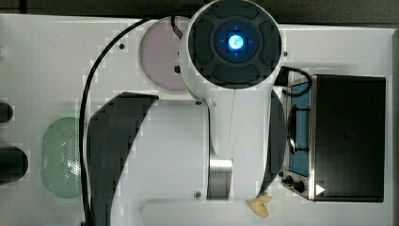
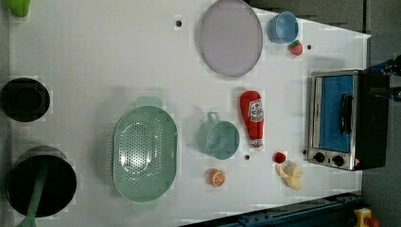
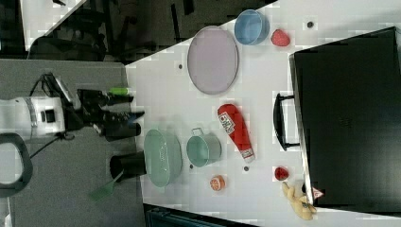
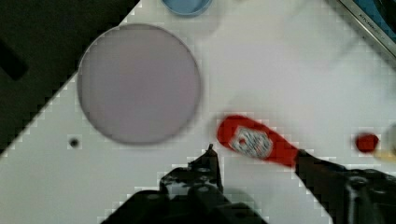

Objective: Pick Ketchup from the table and place it in strainer.

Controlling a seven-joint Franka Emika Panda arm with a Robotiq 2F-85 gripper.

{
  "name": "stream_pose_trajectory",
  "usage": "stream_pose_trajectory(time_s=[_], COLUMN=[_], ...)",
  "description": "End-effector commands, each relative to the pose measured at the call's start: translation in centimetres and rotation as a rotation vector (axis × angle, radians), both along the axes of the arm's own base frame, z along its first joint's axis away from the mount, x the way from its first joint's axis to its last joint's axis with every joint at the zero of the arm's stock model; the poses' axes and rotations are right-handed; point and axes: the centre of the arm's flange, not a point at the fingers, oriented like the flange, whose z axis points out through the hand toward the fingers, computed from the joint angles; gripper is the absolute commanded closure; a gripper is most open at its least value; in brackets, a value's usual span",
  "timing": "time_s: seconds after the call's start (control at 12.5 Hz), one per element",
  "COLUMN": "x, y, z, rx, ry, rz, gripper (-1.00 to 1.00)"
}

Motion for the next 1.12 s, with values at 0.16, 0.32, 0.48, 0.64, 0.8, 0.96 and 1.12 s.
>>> stream_pose_trajectory(time_s=[0.16,0.32,0.48,0.64,0.8,0.96,1.12], x=[-9.0,-8.5,-7.7,-6.4,-5.3,-4.5,-3.9], y=[-2.5,-2.1,-1.6,-1.1,-0.9,-0.8,-0.9], z=[2.3,0.7,-1.8,-4.6,-7.8,-11.6,-15.6], rx=[-0.003,-0.002,-0.001,0.002,0.009,0.022,0.031], ry=[0.111,0.134,0.155,0.144,0.133,0.134,0.123], rz=[-0.068,-0.044,0.012,0.142,0.339,0.557,0.751], gripper=[-0.81,-1.0,-1.0,-1.0,-1.0,-1.0,-1.0])
